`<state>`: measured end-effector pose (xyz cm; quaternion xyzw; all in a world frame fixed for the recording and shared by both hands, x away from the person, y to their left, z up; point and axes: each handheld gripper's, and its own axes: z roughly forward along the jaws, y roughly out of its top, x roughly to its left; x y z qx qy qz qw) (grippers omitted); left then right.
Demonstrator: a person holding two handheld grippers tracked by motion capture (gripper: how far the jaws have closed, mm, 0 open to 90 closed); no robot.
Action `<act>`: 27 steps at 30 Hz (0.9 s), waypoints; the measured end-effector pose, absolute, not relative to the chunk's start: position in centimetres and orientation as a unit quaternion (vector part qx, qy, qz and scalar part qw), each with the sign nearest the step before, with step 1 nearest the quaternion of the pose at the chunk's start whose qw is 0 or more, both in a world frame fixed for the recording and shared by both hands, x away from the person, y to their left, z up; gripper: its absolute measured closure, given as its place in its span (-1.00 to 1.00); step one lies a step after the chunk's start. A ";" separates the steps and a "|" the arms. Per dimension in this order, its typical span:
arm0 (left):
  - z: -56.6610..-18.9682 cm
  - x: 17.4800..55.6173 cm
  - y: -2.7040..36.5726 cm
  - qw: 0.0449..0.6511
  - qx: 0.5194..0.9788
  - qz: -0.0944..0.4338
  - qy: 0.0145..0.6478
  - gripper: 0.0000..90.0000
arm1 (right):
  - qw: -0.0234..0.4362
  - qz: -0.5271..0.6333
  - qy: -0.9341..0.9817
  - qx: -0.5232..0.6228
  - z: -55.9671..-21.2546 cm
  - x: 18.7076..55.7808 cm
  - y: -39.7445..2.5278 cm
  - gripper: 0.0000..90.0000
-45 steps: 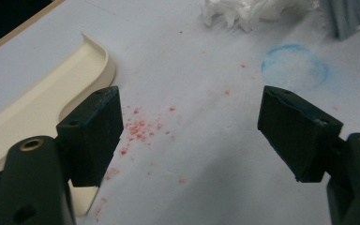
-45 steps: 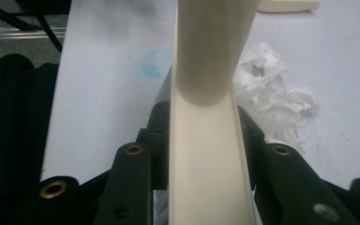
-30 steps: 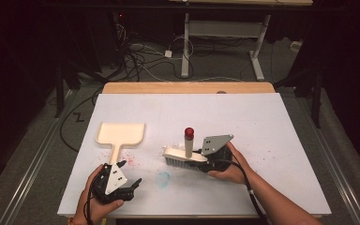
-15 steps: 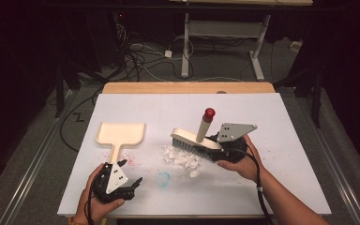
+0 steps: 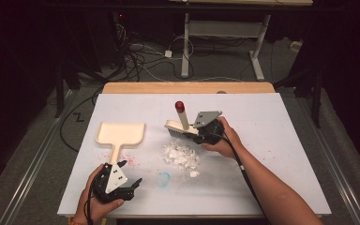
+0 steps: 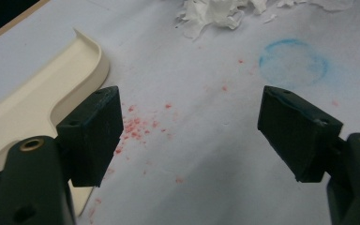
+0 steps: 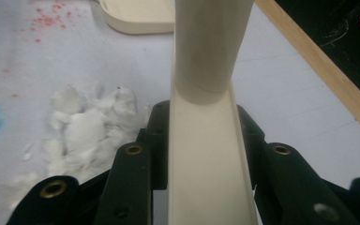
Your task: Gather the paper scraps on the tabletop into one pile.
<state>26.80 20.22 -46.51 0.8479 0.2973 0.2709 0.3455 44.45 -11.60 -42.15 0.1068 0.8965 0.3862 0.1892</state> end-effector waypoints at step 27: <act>-46.6 26.6 19.7 0.340 0.856 0.263 0.288 -0.52 | 0.165 0.414 0.895 0.002 -42.5 40.4 -14.4 0.50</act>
